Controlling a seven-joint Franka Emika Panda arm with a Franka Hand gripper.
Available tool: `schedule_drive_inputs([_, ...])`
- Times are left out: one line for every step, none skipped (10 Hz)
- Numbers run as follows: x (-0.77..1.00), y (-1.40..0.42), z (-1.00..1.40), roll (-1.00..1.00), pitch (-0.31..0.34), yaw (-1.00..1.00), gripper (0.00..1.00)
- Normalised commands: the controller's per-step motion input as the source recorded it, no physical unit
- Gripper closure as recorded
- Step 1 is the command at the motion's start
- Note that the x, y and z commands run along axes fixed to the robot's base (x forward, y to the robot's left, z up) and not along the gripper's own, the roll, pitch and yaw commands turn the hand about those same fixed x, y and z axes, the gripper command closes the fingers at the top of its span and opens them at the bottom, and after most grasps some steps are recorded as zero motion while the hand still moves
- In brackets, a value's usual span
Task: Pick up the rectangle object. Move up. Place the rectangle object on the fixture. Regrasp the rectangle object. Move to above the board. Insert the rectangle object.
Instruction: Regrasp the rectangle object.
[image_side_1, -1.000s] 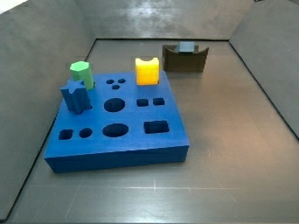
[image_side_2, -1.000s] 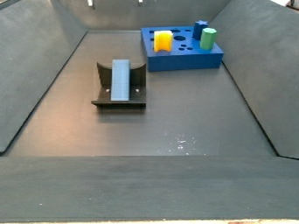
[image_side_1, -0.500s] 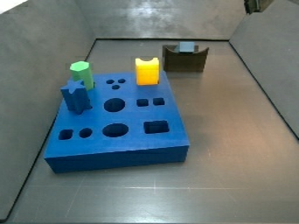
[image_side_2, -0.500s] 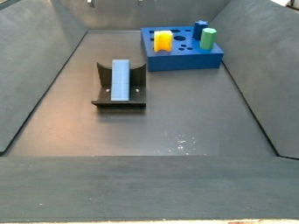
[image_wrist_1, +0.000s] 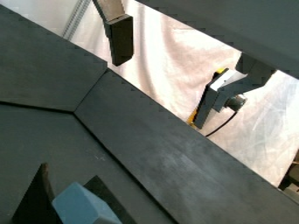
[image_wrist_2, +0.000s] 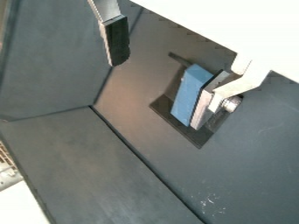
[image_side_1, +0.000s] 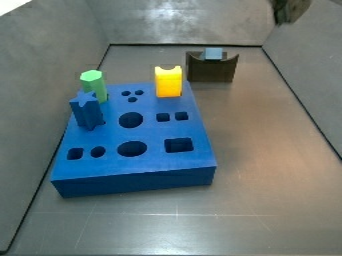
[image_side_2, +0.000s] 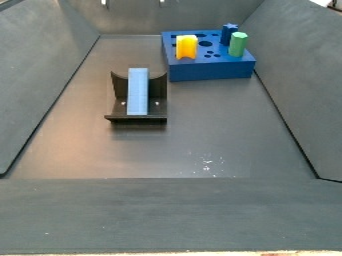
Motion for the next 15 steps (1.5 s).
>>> schedule_drive_inputs([0.05,0.06,-1.00,0.29,0.175,0.20,0.00])
schedule_drive_inputs([0.06,0.06,-1.00,0.24,0.119,0.22,0.00])
schedule_drive_inputs([0.07,0.06,-1.00,0.19,0.040,0.22,0.00])
schedule_drive_inputs([0.08,0.05,-1.00,0.17,-0.029,0.21,0.00])
schedule_drive_inputs([0.09,0.05,-1.00,0.14,-0.109,0.19,0.00])
schedule_drive_inputs([0.10,0.05,-1.00,0.13,-0.159,0.15,0.00])
schedule_drive_inputs([0.11,0.04,-1.00,0.11,-0.211,0.11,0.00])
schedule_drive_inputs([0.11,0.04,-1.00,0.11,-0.237,0.07,0.00])
schedule_drive_inputs([0.09,0.02,-0.81,0.12,-0.234,0.02,0.00])
schedule_drive_inputs([0.08,0.02,-0.66,0.12,-0.213,-0.02,0.00])
schedule_drive_inputs([0.07,0.01,-0.47,0.12,-0.173,-0.06,0.00])
schedule_drive_inputs([0.07,0.01,-0.37,0.11,-0.153,-0.06,0.00])
schedule_drive_inputs([0.05,0.01,-0.20,0.09,-0.091,-0.07,0.00])
schedule_drive_inputs([0.01,0.00,-0.17,0.08,-0.080,-0.07,0.00])
schedule_drive_inputs([0.01,0.00,-0.17,0.08,-0.079,-0.07,0.00])
